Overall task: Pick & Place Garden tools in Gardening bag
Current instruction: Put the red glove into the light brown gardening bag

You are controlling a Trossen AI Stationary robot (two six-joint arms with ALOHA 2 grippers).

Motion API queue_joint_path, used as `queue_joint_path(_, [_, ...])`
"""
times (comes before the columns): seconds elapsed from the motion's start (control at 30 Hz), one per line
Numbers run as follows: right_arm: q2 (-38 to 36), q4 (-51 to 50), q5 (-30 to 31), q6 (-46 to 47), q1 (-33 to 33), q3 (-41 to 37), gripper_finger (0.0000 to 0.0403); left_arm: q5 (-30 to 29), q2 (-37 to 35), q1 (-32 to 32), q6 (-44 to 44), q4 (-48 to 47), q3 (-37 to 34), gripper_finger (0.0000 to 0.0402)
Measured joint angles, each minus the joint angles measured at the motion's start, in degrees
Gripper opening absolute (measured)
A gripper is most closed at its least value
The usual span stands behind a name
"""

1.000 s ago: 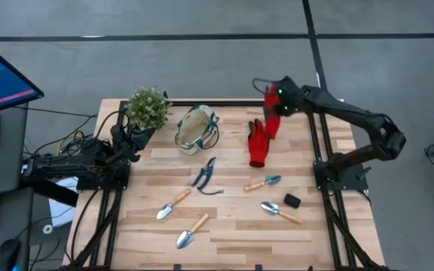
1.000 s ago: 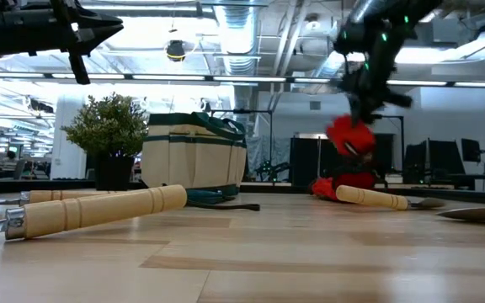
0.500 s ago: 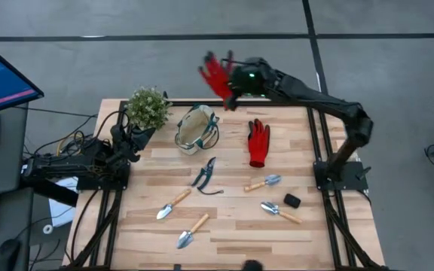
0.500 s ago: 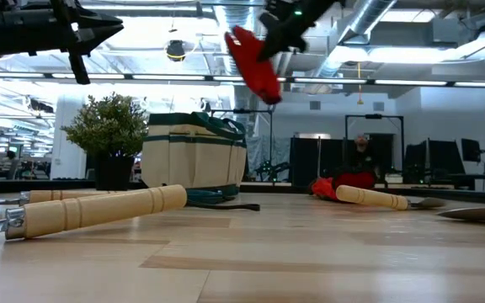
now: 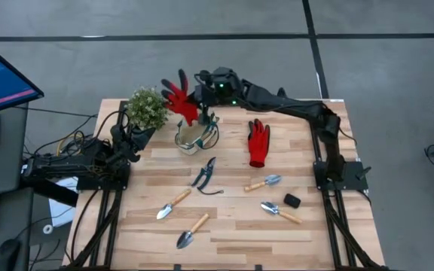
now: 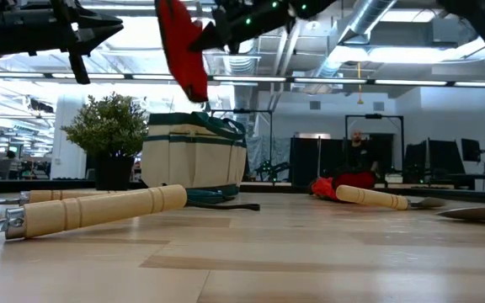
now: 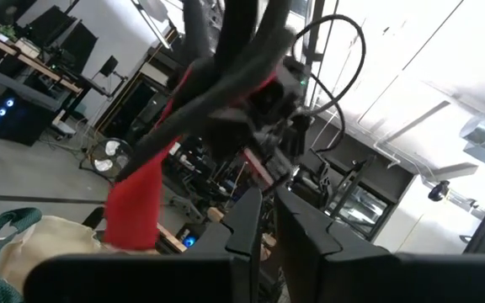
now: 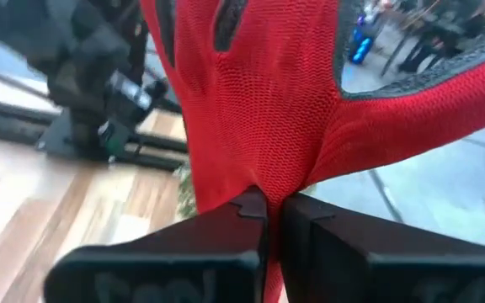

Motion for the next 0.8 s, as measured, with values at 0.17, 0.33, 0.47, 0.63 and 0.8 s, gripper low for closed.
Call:
queue_joint_path(0.17, [2.53,-2.50,-0.48,-1.86,-0.12,-0.07,0.0000,0.00,0.00,0.00,0.00,-0.02,0.00,0.0034])
queue_joint_path(0.33, [4.02,-6.85,-0.47,-4.95,-0.48,-0.13,0.0000,0.09,0.00,0.00,0.00,-0.02,0.00,0.0034])
queue_joint_path(0.47, [4.38,-12.05,1.69,-8.75,-0.34,-0.06,0.0000,0.18,0.00,0.00,0.00,-0.04,0.00,0.0034])
queue_joint_path(0.63, [4.25,-16.90,6.19,-13.13,-0.65,-0.07,0.0000,0.20,0.00,0.00,0.00,-0.22,0.00,0.0034])
queue_joint_path(0.8, [4.99,-18.98,8.82,-14.68,-0.47,-0.26,0.0000,0.20,0.00,0.00,0.00,-0.23,0.00,0.0034])
